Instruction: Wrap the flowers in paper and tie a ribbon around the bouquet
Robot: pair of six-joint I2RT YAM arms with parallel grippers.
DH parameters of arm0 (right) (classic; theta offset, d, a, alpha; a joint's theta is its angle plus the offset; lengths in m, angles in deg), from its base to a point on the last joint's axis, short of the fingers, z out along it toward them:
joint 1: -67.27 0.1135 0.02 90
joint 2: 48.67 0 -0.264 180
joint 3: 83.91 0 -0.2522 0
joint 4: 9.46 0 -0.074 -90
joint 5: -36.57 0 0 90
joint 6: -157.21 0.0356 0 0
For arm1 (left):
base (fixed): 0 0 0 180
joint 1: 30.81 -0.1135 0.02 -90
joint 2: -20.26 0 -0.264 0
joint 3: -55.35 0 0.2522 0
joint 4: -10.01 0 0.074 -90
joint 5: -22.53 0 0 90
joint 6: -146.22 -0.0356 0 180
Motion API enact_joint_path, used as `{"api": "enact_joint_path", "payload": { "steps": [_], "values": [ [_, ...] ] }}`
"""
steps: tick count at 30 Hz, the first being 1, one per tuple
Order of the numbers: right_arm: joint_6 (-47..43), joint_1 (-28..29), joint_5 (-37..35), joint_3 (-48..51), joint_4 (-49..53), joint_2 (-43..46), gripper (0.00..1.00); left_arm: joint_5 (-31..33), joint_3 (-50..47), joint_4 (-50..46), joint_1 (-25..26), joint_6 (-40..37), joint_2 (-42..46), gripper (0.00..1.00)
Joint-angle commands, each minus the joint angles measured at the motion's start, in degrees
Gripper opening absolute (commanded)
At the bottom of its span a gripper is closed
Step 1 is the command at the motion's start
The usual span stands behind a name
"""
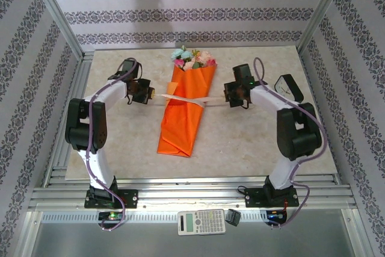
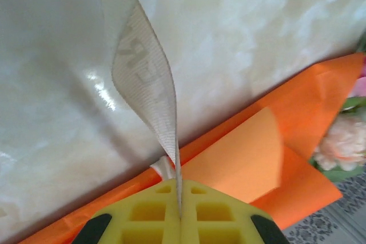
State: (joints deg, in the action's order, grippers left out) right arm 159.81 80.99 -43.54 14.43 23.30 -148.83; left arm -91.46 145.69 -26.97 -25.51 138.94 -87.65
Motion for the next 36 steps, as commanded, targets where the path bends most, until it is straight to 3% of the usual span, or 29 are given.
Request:
{"api": "enact_joint_path", "payload": {
  "steps": [1, 13, 28, 36],
  "values": [
    [-7.1, -1.8, -0.4, 3.6, 5.1, 3.6, 0.00, -1.3, 0.1, 0.5, -2.0, -1.2, 0.6, 0.00],
    [-21.9, -13.6, -1.4, 11.7, 12.1, 17.2, 0.00, -0.8, -8.7, 13.6, -7.7, 4.8, 0.7, 0.00],
    [-34.3, -27.6, -0.4, 11.1, 17.0, 22.6, 0.00, -0.3, -13.8, 15.1, -11.4, 5.2, 3.6, 0.00],
    [-35.5, -30.9, -1.6, 11.1, 17.8, 23.8, 0.00, -0.1, -15.4, 15.5, -12.8, 5.9, 4.6, 0.00]
  ]
}}
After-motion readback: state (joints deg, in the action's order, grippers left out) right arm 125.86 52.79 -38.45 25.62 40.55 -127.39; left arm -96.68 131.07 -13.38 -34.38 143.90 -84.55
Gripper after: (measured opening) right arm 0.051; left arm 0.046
